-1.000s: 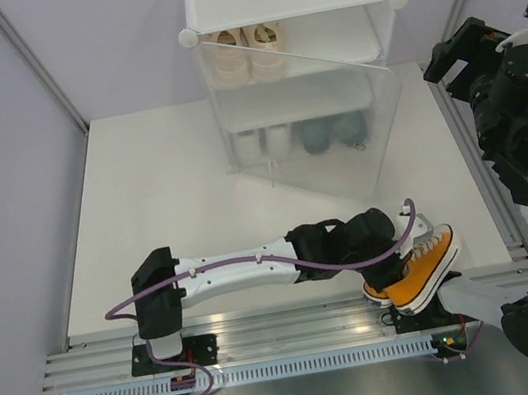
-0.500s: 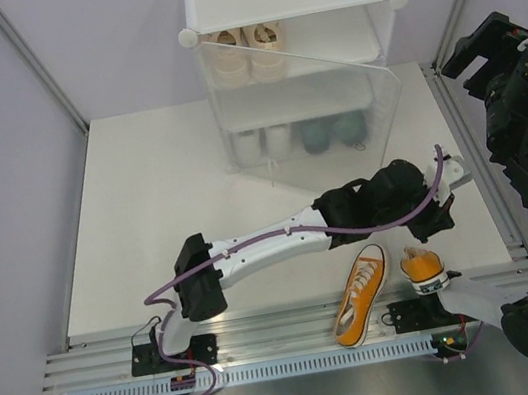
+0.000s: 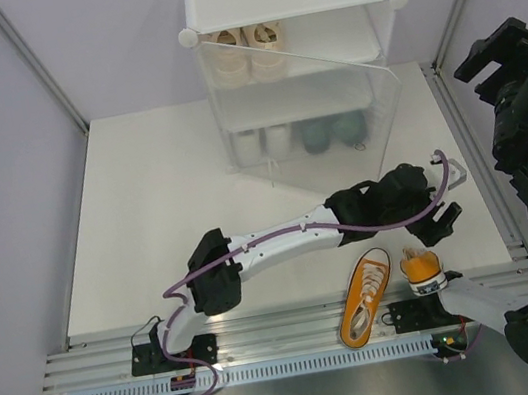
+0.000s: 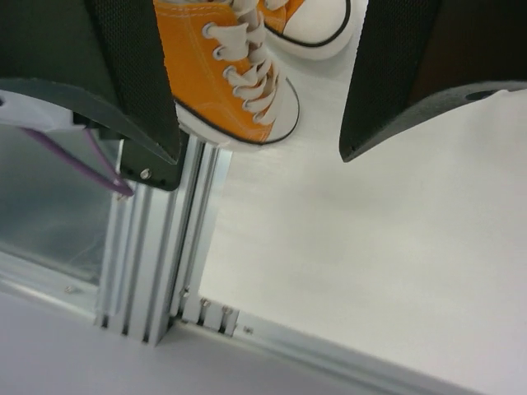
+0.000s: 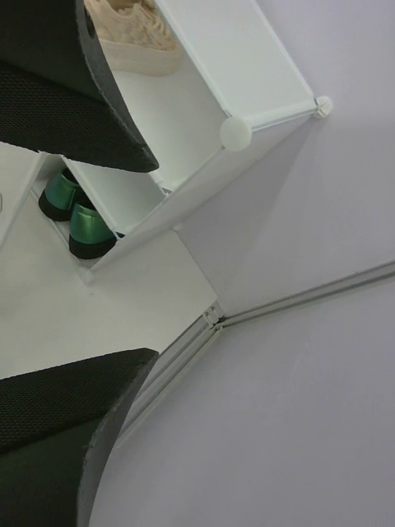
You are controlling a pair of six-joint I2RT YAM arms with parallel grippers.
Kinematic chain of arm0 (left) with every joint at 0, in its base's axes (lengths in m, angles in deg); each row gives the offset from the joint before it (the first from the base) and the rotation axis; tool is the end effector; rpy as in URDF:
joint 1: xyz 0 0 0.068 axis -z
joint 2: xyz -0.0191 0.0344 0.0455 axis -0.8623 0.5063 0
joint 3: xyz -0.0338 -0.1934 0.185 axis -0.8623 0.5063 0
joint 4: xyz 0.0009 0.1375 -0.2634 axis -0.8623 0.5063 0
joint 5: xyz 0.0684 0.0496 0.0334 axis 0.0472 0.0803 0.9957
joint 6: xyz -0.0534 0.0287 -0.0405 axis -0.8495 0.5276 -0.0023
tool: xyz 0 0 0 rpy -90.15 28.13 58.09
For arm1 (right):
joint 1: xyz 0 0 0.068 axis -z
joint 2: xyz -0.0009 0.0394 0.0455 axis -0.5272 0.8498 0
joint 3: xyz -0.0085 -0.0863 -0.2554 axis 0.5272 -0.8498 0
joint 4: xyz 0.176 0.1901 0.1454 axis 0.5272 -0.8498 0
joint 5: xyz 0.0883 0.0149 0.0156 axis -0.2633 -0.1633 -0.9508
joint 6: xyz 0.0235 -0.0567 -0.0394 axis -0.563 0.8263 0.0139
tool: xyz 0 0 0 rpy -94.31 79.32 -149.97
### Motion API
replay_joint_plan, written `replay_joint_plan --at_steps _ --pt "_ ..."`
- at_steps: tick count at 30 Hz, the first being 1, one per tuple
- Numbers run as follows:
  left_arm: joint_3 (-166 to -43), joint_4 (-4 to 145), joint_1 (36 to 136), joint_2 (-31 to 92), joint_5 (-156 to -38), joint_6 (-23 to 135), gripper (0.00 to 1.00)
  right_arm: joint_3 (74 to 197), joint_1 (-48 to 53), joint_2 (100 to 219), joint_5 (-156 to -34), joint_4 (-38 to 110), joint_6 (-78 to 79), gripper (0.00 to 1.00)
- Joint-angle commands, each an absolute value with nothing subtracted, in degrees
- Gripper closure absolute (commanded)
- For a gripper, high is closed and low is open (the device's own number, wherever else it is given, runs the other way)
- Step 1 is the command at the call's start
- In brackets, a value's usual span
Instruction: Place and organize the shoes in the shoe cabinet
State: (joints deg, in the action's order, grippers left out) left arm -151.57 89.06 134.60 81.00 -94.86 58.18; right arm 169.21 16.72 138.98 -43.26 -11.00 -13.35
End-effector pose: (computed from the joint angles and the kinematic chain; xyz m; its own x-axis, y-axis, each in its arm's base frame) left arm 0.1448 -0.5665 0.2944 -0.2579 0.3604 -0.8964 0.9575 0.2194 -0.1873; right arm 0.1580 -0.0011 0.5946 0.1906 0.3144 -0.9300 0.4472 0.8155 0.3674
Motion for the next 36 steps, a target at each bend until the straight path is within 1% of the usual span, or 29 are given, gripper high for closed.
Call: replay_joint_plan --at_steps 1,3,4,5,9,11,14,15,18,19,27,29,33,36 --pt "-146.43 89.2 135.16 75.71 -89.63 59.83 0.18 164.19 16.96 138.19 -52.05 -8.47 -13.09 0.1" --pt "-140.47 87.62 135.6 72.27 -89.19 59.39 0.16 159.71 16.87 138.45 -55.15 -6.72 -13.8 0.11" --pt "-139.13 87.62 136.39 69.3 -88.75 59.31 0.12 158.56 16.96 138.71 -56.65 -6.27 -14.15 0.14" --pt "-138.33 87.88 137.0 68.05 -86.23 59.48 0.01 156.99 17.14 139.33 -58.23 -5.84 -14.41 0.16" --pt "-139.47 95.16 139.29 64.53 -83.65 59.39 0.0 155.48 18.98 140.38 -59.03 -4.08 -16.17 0.21" --pt "-137.81 95.53 140.43 61.56 -84.0 59.74 0.0 155.65 21.95 141.0 -60.87 -4.07 -16.43 0.24" --pt "-132.54 95.35 141.49 57.95 -83.22 58.78 0.0 154.25 27.14 142.14 -66.75 -2.58 -16.79 0.27" --pt "-131.48 95.44 141.75 56.97 -82.52 58.43 0.0 154.07 28.72 142.75 -71.12 -2.4 -17.14 0.29" --pt "-127.62 95.26 141.76 53.55 -81.81 57.55 0.01 151.88 35.05 144.16 -79.31 -0.48 -18.98 0.35" --pt "-126.82 95.26 141.93 52.75 -81.55 57.55 0.01 150.22 36.55 144.08 -84.03 0.4 -19.07 0.36" --pt "-120.49 94.91 142.11 45.11 -82.42 57.63 0.01 143.71 36.83 141.88 -101.64 6.38 -17.31 0.38" --pt "-119.61 94.22 142.2 41.77 -81.38 57.72 0.01 140.02 36.83 140.65 -106.72 7.87 -17.84 0.39" --pt "-115.66 91.58 142.11 34.31 -79.53 57.28 0.01 133.87 36.65 137.76 -112.81 10.25 -18.72 0.44" --pt "-111.18 89.65 142.2 27.54 -74.09 57.46 0.01 129.03 33.67 133.72 -113.7 10.6 -18.46 0.45"
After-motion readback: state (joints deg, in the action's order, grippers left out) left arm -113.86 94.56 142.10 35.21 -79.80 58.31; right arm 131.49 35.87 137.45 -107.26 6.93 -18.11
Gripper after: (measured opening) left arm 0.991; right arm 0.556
